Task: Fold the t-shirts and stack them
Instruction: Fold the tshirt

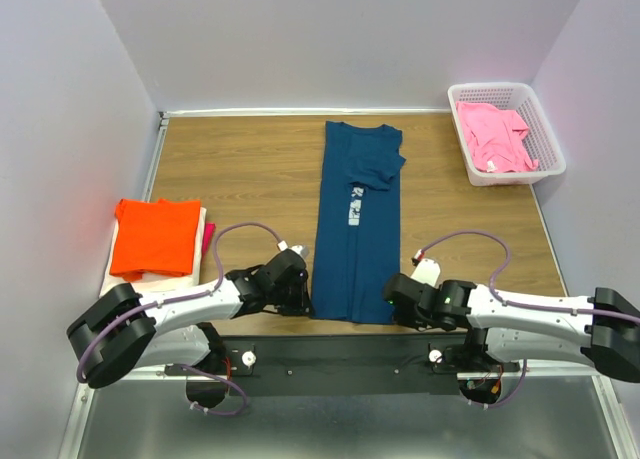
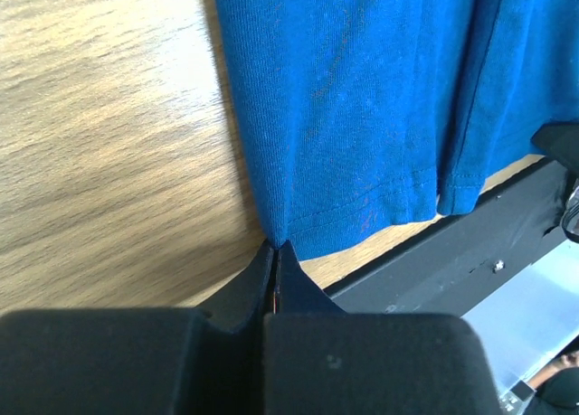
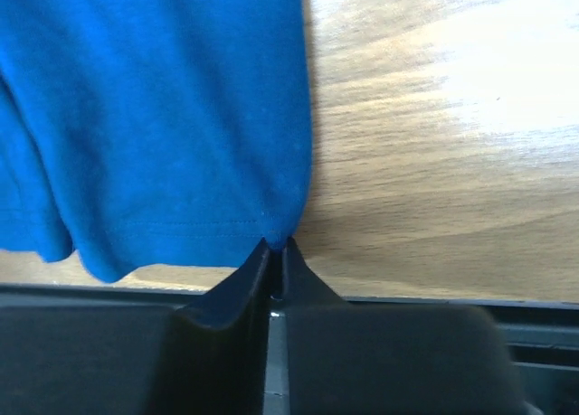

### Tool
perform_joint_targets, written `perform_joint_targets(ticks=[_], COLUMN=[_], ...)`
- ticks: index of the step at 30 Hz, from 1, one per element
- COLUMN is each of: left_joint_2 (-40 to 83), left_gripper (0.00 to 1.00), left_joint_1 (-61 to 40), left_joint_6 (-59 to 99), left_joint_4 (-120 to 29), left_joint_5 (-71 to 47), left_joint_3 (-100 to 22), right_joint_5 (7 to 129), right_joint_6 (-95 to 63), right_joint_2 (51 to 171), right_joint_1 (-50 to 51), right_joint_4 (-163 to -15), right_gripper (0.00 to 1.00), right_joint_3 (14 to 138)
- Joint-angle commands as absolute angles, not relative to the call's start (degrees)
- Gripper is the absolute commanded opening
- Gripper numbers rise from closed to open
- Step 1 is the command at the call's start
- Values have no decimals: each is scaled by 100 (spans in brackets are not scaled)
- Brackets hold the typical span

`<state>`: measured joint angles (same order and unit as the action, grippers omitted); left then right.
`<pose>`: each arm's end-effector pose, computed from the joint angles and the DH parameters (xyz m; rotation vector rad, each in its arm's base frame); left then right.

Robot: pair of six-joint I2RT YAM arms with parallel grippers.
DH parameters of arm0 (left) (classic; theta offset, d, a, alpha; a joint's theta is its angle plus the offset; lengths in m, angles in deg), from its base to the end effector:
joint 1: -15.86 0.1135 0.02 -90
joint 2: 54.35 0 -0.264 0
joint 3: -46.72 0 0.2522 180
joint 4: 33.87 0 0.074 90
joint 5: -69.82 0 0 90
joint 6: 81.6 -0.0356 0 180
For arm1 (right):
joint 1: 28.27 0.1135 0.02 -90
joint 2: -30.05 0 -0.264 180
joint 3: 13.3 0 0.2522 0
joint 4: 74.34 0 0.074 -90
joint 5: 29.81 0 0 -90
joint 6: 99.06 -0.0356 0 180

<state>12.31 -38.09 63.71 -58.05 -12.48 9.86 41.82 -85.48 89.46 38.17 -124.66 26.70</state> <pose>0.1130 -0.1633 0.1422 0.0277 2.7629 -0.8399 0.0746 0.1430 0.1558 0.3138 2.6932 0.3197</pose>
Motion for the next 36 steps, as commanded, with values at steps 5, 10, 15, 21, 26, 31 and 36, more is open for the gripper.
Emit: perform_joint_targets(ticks=[5, 10, 15, 21, 26, 31, 36], left_joint_2=[1236, 1578, 2192, 3027, 3599, 4241, 4804], left_gripper=[0, 0, 0, 0, 0, 0, 0], left_joint_1=[-3705, -3311, -2819, -2528, -2230, -1965, -1719], left_joint_6=[5842, 5482, 5261, 5261, 5244, 5200, 5094], left_joint_4=[-6135, -5942, -5687, -5379, -5273, -5212, -5159], left_joint_5=[-1666, -1737, -1693, -1824, -1922, -1939, -1843], left_joint_3=[72, -517, -1010, -1652, -2258, -2812, -3278], right_joint_5=[3446, 2628, 2030, 2169, 2292, 2599, 2863], right_joint_6=[-8307, -7780, -7078, -6048, -5460, -5151, -4941], right_joint_2=[8699, 9357, 10131, 10940, 11599, 12153, 12531], right_joint_1=[3853, 3704, 3178, 2167, 1491, 954, 470], right_joint_4=[-12730, -12774, -12705, -11784, -11176, -10797, -10560], right_gripper=[6, 6, 4, 0, 0, 0, 0], right_joint_3=[3262, 4114, 4966, 5460, 5855, 6154, 6409])
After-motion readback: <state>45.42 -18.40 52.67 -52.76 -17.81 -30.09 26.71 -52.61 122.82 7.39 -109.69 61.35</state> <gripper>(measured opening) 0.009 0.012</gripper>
